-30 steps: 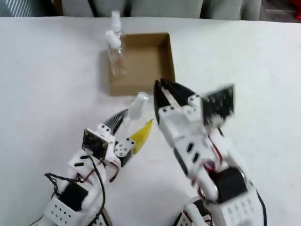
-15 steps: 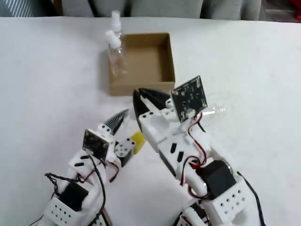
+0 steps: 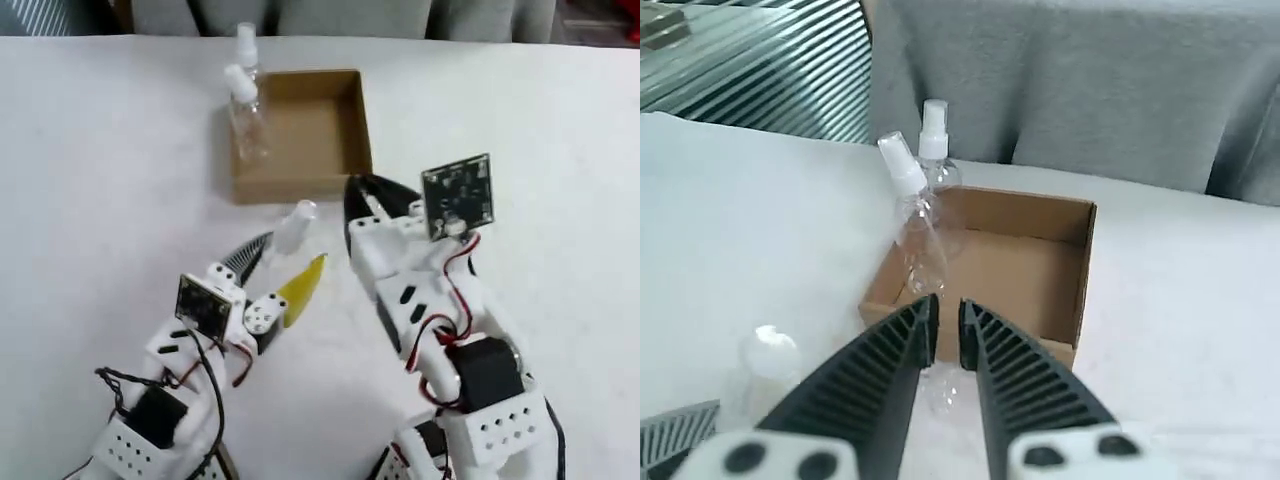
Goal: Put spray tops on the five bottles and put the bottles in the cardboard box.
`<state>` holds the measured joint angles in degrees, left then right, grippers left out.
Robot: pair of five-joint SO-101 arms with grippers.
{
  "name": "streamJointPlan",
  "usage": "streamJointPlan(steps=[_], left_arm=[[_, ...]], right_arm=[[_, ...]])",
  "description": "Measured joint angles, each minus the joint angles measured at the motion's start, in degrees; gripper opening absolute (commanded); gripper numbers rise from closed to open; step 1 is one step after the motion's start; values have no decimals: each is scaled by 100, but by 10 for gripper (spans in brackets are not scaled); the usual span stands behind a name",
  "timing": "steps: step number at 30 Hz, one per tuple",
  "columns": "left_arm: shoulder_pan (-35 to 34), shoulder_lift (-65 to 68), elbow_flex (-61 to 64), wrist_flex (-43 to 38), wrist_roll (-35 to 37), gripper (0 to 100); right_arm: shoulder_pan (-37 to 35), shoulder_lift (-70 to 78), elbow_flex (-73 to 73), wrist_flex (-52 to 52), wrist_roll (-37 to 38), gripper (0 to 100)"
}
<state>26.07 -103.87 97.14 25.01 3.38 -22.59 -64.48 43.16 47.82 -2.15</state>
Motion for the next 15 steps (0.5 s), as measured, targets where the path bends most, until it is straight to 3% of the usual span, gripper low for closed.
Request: streamJointPlan(steps=[4, 11, 15], left_arm=[[0, 0, 0, 0, 0, 23], [-18, 0, 0, 0, 18, 23], [-18, 0, 0, 0, 26, 23]], right_arm=[[-79, -9, 352, 9, 0, 16], [-1099, -9, 387, 9, 0, 16], [-1160, -18, 387, 9, 0, 16]])
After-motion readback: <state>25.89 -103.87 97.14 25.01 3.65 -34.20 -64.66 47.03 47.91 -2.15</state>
